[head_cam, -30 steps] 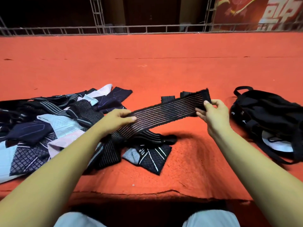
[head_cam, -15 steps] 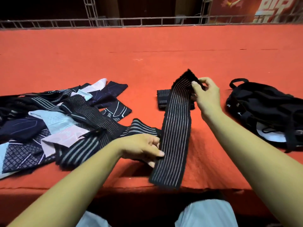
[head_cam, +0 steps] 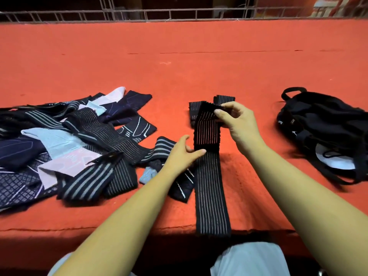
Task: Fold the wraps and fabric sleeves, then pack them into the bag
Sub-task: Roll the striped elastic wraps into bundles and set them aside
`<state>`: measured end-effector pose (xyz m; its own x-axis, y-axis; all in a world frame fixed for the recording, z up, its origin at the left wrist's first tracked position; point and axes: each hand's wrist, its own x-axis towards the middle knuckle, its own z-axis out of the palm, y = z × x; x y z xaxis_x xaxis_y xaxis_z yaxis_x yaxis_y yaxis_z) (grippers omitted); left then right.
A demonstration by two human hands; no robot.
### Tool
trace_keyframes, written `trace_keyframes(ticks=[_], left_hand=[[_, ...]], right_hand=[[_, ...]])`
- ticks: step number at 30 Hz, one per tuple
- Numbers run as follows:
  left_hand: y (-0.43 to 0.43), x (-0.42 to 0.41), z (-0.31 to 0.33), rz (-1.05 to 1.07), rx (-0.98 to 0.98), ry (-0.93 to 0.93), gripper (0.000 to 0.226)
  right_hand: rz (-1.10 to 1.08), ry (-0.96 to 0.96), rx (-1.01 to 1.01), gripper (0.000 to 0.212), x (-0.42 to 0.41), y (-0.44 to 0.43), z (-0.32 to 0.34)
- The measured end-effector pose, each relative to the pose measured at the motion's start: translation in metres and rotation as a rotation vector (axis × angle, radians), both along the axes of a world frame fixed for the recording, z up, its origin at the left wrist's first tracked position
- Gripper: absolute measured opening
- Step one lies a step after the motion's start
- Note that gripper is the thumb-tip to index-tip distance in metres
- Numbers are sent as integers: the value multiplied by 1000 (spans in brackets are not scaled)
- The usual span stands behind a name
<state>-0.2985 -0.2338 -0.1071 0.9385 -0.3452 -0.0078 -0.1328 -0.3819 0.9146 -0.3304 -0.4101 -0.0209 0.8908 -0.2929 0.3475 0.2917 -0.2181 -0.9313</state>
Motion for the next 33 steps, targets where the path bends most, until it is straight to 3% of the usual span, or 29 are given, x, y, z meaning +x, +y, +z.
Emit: trace_keyframes(ticks=[2, 4, 9, 12, 19, 22, 29, 33], left_hand=[[-3, 10, -6, -94, 9, -37, 24], [-7, 18, -10, -139, -52, 35, 17], [-17, 50, -23, 83, -316, 203, 7], [-21, 66, -27, 140, -416, 332, 19], [-21, 82, -32, 124, -630, 417, 22], [-18, 89, -29, 195, -619, 446, 32], [-15, 89, -14, 179, -936, 551, 33], [-13, 84, -11, 182, -973, 605, 38]], right_hand=[[-17, -21, 92, 8, 4, -4, -2], [-34, -33, 136, 8, 11, -9, -6], [-43, -55, 127, 7, 36, -12, -25], [6, -61, 17, 17, 50, -7, -44], [102, -73, -81, 13, 53, 3, -91], [219, -64, -231, 14, 56, -3, -95], [329, -121, -421, 12, 57, -8, -90], [358, -8, -485, 14, 57, -12, -89]])
